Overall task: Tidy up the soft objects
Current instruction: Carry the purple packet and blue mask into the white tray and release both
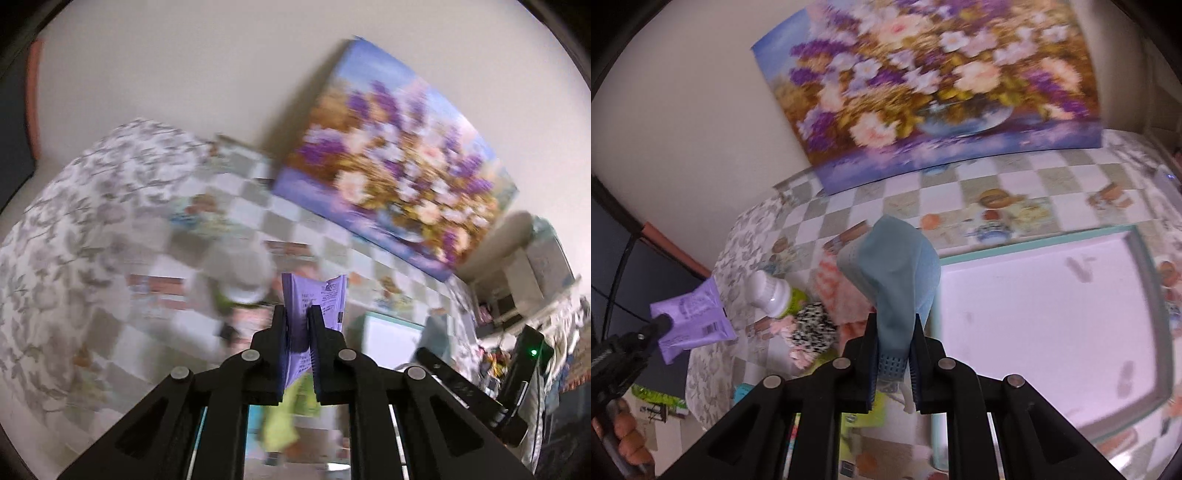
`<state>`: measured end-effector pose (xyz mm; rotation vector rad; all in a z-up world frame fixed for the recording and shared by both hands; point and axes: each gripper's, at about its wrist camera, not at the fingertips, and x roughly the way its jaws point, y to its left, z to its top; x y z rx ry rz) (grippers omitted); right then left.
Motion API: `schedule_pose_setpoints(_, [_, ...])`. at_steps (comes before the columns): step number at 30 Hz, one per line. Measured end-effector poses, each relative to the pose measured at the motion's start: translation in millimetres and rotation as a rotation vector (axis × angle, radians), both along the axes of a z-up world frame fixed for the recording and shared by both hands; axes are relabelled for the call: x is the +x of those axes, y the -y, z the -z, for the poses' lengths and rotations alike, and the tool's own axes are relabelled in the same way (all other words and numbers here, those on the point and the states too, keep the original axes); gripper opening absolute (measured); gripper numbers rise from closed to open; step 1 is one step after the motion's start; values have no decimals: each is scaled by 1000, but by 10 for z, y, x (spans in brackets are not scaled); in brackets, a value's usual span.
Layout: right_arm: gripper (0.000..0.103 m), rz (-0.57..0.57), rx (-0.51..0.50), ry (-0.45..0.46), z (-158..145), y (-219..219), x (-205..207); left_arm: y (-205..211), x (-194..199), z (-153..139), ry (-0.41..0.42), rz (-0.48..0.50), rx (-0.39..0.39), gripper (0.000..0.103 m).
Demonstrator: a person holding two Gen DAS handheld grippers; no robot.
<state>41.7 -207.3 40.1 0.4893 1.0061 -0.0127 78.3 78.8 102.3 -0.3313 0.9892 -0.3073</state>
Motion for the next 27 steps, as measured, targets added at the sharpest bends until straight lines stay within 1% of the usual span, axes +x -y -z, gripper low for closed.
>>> schedule_pose_setpoints(1, [15,21,-16,-1,-12,65,-50,120,-18,14,-1,17,1,11])
schedule_pose_setpoints(2, [15,41,-30,-4,-18,130,-94,320,-29,50,-13,47,-3,11])
schedule_pose_setpoints(5, [15,103,-62,-26,16,359,-200,740,-53,197,-55,112,-25,11])
schedule_pose_setpoints(8, [15,176,-100,-63,75,618,-291,1105,-90,329,-89,154,-31,12])
schedule_pose_setpoints(10, [15,218,-104,-87,117,802,-339,1342,-94,442,-123,175,-48,12])
schedule_pose_setpoints(14, [15,274,-91,-142,273,1125,-389,1706,-88,619,-165,188,-67,12])
schedule_pose_setpoints(20, [15,333,-98,-216,498,1414,-416,2226,-36,956,-216,202,-48,12])
schedule_pose_setpoints(27, [15,371,-125,-268,670,1618,-326,2552,139,1286,-266,204,-42,13])
